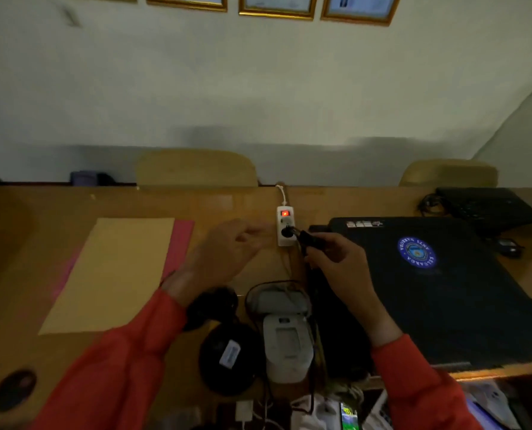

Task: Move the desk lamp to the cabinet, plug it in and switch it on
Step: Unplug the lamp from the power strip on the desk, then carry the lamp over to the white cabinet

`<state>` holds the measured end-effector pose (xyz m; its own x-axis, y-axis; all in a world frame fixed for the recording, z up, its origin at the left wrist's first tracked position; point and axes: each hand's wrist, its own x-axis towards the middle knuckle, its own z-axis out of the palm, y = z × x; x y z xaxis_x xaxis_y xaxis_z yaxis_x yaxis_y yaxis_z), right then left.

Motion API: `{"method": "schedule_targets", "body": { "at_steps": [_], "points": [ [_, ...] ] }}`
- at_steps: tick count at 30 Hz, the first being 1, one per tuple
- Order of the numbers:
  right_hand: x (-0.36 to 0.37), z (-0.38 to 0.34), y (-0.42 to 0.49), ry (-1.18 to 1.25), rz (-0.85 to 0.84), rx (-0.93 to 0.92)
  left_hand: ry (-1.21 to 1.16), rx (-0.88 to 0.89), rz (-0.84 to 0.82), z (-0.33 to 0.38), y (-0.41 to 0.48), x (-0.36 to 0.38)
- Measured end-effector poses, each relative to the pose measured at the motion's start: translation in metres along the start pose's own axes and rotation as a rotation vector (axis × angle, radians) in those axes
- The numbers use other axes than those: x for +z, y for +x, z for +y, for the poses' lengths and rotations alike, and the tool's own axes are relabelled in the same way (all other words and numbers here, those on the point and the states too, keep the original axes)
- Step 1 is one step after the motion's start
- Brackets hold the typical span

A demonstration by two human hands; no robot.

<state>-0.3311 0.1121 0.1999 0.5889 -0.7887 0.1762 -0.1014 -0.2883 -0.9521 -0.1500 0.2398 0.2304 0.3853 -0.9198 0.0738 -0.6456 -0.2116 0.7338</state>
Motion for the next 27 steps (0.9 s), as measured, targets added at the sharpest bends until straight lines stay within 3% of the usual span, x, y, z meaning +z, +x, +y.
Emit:
{"method": "schedule_targets", "body": {
  "at_steps": [2, 8, 12, 16, 23, 27],
  "points": [
    [0.004, 0.013, -0.015, 0.001, -0.013, 0.030, 0.126, -0.042, 0.009, 0.003, -0.031, 0.019],
    [0.016, 0.040, -0.046, 0.003, -0.112, 0.099, 0.465, -0.153, 0.285, -0.001, -0.080, 0.067],
    [0.020, 0.044, -0.058, -0.012, -0.145, 0.110, 0.445, -0.311, 0.448, -0.010, -0.082, 0.072],
    [0.022, 0.043, -0.065, -0.008, -0.151, 0.113, 0.273, -0.331, 0.429, -0.020, -0.079, 0.070],
    [0.027, 0.036, -0.086, 0.085, -0.149, 0.108, 0.215, -0.094, 0.335, -0.038, -0.084, 0.045],
    [0.035, 0.030, -0.093, 0.099, -0.178, 0.102, 0.165, 0.010, 0.360, -0.048, -0.095, 0.042]
  ]
}}
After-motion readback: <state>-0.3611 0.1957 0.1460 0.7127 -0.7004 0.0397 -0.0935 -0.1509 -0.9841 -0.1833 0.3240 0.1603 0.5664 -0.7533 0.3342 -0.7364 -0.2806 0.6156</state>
